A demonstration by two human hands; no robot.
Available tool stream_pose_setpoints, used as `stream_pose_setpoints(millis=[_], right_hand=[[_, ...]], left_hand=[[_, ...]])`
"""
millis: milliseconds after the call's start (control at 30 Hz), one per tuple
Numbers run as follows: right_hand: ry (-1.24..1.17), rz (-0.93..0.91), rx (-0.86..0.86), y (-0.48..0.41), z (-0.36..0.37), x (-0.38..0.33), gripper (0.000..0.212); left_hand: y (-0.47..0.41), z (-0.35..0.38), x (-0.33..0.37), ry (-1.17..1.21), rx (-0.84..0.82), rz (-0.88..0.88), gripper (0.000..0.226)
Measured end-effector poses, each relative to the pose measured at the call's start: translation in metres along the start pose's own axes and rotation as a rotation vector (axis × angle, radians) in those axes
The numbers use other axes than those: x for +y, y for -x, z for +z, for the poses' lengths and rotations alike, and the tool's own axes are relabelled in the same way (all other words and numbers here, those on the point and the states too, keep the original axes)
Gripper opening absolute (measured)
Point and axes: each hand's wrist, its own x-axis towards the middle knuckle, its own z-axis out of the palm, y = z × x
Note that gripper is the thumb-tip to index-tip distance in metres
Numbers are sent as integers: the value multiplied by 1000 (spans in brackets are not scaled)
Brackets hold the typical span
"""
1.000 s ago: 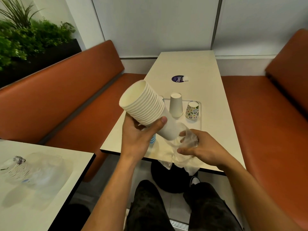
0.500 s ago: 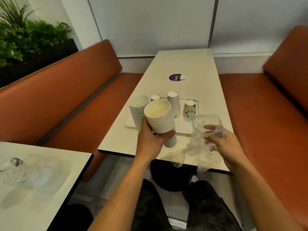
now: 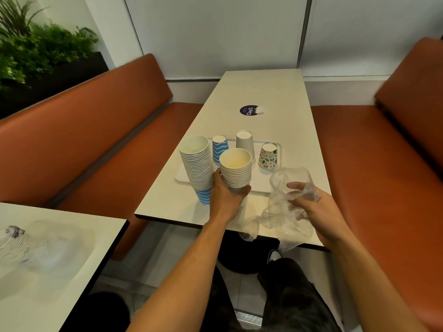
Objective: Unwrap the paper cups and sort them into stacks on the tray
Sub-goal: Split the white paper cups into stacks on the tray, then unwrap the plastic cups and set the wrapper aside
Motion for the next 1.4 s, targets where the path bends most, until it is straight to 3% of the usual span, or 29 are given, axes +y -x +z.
stream_pose_setpoints(millis=[300,433,567,700,767,900,1033,1167,1400], right_hand=[[-18,17,-80,9,11,0,26],[12,7,-115,14,12,-4,27],[40,-13,-119,17,25,-10,25],[42,-52,-105,25,50,-22,23],[49,-71,-117,30,67,-28,22],[44,-82,-204,36,96,-34,26],[122,-84,-323,37,113,-48,42],[297,-35,-497,32,130,-59,73],[481,-49,-767,29,169,-77,54]], left_hand=[[24,-14,-6,-113,-148,-171,109],[63,-42,10,-81,-267,-184,80],[90,-68,28,62,-245,-69,56],[118,-77,36,30,-408,70,49],[125,-77,31,-27,-347,108,37],[119,-91,18,141,-124,66,3],[113,-124,9,210,29,2,11],[106,-168,1,341,169,-67,15],[106,-264,-8,156,239,87,11]])
